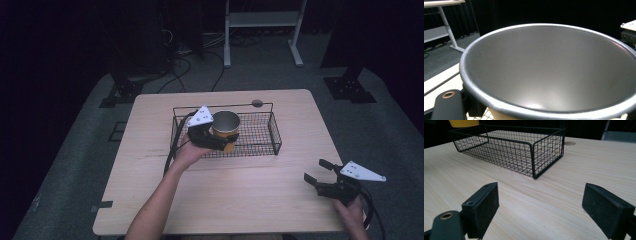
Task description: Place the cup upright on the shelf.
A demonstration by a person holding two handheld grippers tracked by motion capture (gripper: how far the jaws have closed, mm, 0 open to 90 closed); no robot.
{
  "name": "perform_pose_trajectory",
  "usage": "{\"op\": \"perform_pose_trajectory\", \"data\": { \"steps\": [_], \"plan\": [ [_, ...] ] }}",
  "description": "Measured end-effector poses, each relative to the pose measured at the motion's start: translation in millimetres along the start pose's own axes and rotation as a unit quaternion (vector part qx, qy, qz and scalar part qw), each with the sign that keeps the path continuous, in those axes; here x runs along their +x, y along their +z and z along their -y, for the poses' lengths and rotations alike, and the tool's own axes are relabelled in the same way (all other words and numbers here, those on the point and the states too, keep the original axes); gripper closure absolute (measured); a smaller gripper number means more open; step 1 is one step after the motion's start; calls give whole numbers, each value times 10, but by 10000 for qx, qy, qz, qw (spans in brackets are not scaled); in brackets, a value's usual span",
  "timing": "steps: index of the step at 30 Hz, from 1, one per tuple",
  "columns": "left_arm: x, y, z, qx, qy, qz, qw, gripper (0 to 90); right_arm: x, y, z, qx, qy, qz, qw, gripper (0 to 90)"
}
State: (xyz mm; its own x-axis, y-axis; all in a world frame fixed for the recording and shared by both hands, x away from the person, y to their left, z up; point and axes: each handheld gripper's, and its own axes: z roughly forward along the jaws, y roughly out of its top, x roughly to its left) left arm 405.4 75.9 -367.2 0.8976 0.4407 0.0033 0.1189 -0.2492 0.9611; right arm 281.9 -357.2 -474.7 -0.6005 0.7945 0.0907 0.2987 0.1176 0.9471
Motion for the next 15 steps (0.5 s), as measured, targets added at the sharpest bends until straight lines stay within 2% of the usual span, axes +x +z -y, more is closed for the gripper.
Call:
{"op": "perform_pose_trajectory", "data": {
  "steps": [3,15],
  "plan": [
    [26,21,-15,27,44,21,10000,144,-3,-2,0,-9,10,-7,10000,130],
    [231,114,-109,58,-20,103,9999,144,-5,-2,0,-13,13,-9,10000,130]
  ]
}}
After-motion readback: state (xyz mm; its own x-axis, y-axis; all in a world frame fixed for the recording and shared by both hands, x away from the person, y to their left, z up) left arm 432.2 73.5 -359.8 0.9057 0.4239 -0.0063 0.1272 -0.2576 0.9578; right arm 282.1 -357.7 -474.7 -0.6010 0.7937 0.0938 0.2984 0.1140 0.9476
